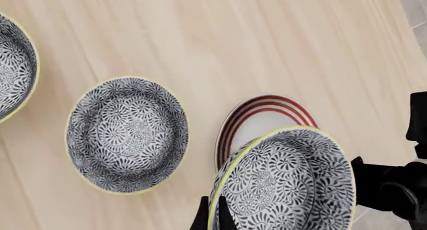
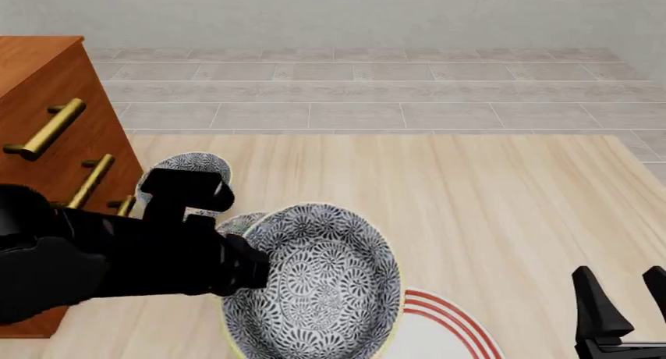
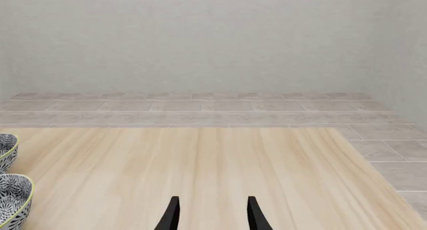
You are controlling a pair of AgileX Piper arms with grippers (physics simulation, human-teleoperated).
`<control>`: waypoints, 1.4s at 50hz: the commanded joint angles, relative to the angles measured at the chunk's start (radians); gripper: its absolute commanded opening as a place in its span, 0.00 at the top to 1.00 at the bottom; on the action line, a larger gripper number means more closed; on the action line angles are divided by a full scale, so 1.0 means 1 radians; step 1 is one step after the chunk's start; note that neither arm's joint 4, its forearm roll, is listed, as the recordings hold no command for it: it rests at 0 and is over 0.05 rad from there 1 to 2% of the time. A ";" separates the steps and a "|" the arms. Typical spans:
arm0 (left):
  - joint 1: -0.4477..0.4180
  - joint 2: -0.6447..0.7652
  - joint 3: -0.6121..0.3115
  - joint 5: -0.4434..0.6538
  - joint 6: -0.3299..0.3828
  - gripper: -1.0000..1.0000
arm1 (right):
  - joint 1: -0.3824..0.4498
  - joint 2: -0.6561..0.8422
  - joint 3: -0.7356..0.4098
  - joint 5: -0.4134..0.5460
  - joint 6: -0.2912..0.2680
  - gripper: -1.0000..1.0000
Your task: Put the bowl at the front on the plate.
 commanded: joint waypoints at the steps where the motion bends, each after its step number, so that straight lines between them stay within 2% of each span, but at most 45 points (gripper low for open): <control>1: -0.076 0.088 -0.031 -0.056 -0.028 1.00 | 0.000 0.000 0.001 -0.001 0.000 0.00; 10: -0.147 0.151 -0.052 -0.086 -0.050 1.00 | 0.000 0.003 0.001 -0.004 0.000 0.00; 28: -0.203 0.243 -0.065 -0.141 -0.057 1.00 | 0.000 0.002 0.001 -0.003 0.000 0.00; 51: -0.180 0.307 -0.101 -0.170 -0.040 1.00 | 0.000 0.003 0.001 -0.004 0.000 0.00; 70: -0.198 0.381 -0.120 -0.212 -0.064 1.00 | 0.000 0.003 0.001 -0.004 0.000 0.00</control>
